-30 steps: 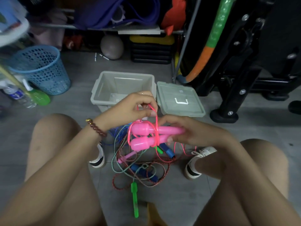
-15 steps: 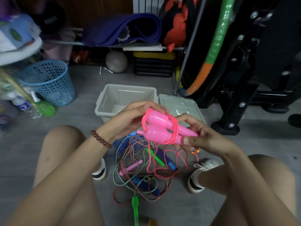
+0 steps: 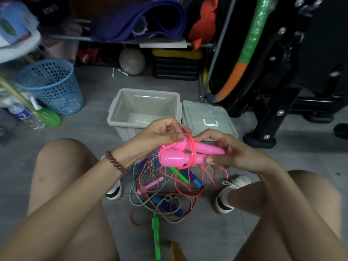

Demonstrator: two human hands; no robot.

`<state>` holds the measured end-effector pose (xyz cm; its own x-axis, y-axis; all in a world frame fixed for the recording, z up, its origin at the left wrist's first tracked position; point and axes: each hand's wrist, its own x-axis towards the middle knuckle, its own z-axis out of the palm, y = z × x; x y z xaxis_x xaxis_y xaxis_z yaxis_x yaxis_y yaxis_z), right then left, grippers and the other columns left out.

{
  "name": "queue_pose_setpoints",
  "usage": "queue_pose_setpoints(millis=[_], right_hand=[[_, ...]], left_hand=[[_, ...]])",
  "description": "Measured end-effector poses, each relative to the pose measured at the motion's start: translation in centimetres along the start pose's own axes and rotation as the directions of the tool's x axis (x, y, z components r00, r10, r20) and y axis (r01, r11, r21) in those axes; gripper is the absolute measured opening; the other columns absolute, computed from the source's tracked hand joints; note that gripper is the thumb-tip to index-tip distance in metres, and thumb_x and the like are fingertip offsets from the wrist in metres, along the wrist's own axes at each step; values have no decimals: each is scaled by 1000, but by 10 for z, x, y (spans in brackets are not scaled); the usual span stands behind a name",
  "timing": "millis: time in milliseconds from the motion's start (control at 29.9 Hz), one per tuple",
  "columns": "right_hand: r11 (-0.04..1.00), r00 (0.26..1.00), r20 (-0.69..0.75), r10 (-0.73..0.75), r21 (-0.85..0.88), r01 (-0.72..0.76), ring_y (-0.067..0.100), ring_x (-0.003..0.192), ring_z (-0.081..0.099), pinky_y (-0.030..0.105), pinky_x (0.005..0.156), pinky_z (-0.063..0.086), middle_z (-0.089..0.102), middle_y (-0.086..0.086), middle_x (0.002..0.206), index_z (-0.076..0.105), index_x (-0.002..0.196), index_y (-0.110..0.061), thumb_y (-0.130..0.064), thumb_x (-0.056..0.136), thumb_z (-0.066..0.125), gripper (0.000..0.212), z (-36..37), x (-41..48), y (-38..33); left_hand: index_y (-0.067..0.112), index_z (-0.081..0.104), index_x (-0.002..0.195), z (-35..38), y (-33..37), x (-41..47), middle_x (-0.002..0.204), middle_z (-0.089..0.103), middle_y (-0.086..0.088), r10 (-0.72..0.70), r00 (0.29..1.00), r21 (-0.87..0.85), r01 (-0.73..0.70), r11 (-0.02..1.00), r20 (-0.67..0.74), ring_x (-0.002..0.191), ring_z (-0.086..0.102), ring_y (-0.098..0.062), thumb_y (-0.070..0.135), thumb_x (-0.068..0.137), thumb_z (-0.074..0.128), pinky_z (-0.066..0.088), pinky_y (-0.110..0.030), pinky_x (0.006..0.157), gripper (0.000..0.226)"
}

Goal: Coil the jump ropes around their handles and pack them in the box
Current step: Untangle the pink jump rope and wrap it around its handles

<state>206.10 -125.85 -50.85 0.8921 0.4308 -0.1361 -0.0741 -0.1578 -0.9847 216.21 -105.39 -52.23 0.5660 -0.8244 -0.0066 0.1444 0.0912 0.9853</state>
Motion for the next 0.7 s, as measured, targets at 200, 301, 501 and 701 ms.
queue_pose_setpoints(millis=[200, 301, 501, 701], right_hand=[[999, 999, -35, -2, 35, 3, 4, 54, 53, 16, 48, 39, 68, -1, 74, 43, 117, -4, 14, 87, 50, 35, 4, 1, -1], [1000, 998, -54, 11, 19, -10, 8, 54, 52, 17, 48, 38, 68, 0, 75, 45, 118, -7, 11, 88, 52, 36, 4, 1, -1], [999, 981, -193, 30, -22, -35, 7, 49, 48, 14, 44, 33, 67, 6, 68, 47, 118, -15, 4, 89, 56, 35, -5, -3, -5], [996, 950, -312, 11, -83, -39, -2, 46, 49, 7, 43, 33, 62, 17, 71, 45, 117, -11, 13, 88, 52, 38, -4, 0, -4]], left_hand=[[30, 59, 65, -1, 4, -2, 119, 59, 3, 148, 982, 236, -118, 965, -114, 113, 55, -8, 36, 64, 75, 43, -29, 94, 17], [32, 61, 62, 0, 2, -1, 96, 59, 15, 272, 949, 388, -193, 901, -159, 98, 55, -5, 33, 65, 74, 39, -23, 91, 13], [20, 73, 92, -10, 13, -4, 85, 59, 10, 366, 923, 562, -243, 791, -118, 83, 55, -2, 32, 71, 70, 41, -18, 78, 23], [40, 62, 103, 0, 1, -3, 93, 64, 14, 363, 916, 635, -178, 751, -172, 82, 53, 5, 9, 68, 78, 34, -7, 70, 49]])
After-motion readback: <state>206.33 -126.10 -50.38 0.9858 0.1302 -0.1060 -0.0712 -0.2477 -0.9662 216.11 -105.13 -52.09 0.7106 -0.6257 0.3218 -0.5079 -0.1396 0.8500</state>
